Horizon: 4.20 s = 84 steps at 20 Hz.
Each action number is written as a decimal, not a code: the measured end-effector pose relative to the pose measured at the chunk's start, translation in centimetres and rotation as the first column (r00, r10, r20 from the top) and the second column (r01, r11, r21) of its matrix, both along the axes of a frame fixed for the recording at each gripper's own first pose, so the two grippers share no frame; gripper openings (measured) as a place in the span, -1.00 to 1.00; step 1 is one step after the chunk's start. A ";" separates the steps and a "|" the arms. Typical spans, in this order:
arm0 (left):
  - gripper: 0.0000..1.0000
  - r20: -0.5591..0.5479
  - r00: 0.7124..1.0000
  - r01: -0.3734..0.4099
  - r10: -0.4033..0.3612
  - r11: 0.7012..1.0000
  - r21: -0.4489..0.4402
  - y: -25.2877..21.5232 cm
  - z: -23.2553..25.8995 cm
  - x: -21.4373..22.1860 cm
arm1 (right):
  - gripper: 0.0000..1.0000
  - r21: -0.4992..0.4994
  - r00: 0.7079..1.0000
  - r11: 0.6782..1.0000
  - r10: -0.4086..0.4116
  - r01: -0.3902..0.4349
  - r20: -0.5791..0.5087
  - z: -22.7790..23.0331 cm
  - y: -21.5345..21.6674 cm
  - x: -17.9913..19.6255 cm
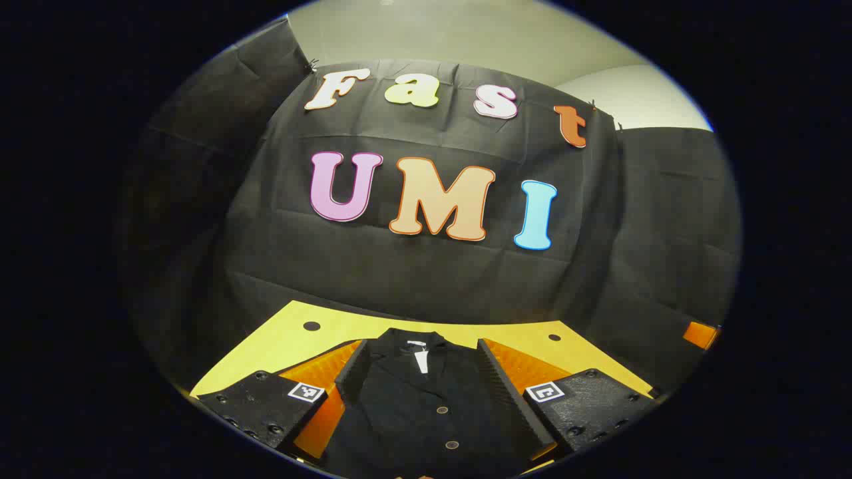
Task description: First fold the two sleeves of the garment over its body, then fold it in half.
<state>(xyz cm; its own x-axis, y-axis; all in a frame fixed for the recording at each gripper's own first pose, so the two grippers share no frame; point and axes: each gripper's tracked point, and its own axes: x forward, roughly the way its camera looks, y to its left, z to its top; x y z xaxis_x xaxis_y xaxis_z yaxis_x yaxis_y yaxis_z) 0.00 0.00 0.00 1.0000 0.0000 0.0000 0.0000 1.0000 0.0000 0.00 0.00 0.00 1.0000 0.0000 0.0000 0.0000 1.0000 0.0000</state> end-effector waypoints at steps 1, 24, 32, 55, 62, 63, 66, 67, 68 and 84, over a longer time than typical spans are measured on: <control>0.87 -0.002 1.000 -0.006 0.006 1.000 0.001 0.2 0.0 0.0 | 1.00 0.005 1.000 1.000 0.002 -0.002 -0.011 -0.3 0.0 0.0; 0.86 -0.097 0.993 -0.072 0.067 0.997 -0.041 3.2 -3.1 -1.8 | 0.94 0.004 0.993 1.000 -0.007 0.008 -0.120 -4.6 0.3 -0.6; 0.87 -0.107 0.992 -0.074 0.070 0.997 -0.036 3.8 -3.6 -2.1 | 0.94 0.001 0.991 1.000 -0.018 0.019 -0.131 -5.2 0.3 -0.9; 0.86 -0.109 0.956 -0.273 0.271 0.962 -0.001 9.2 -4.5 -5.1 | 0.95 -0.074 0.976 0.997 -0.009 -0.007 -0.217 -6.8 -3.3 8.4; 0.86 -0.130 0.917 -0.377 0.378 0.926 0.027 10.8 -5.7 -7.5 | 0.95 -0.086 0.930 0.994 -0.094 0.067 -0.357 -14.2 -10.5 15.3; 0.86 -0.129 0.912 -0.387 0.389 0.921 0.035 10.9 -5.6 -7.7 | 0.87 -0.068 0.909 0.995 -0.098 0.077 -0.406 -15.8 -11.1 16.0; 0.86 -0.116 0.901 -0.413 0.417 0.909 0.063 10.9 -5.3 -8.1 | 0.87 -0.059 0.855 0.992 -0.125 0.110 -0.503 -20.0 -13.6 17.5; 0.86 -0.116 0.899 -0.418 0.423 0.906 0.069 10.8 -5.3 -8.2 | 0.96 -0.066 0.839 0.991 -0.136 0.119 -0.528 -21.0 -14.4 17.9; 0.86 -0.120 0.895 -0.423 0.429 0.903 0.074 10.7 -5.5 -8.4 | 0.97 -0.071 0.825 0.990 -0.140 0.121 -0.547 -21.9 -14.9 18.5; 0.87 -0.176 0.866 -0.463 0.468 0.883 0.070 8.7 -8.0 -10.4 | 0.35 -0.136 0.816 0.987 -0.144 0.081 -0.560 -25.6 -16.1 19.6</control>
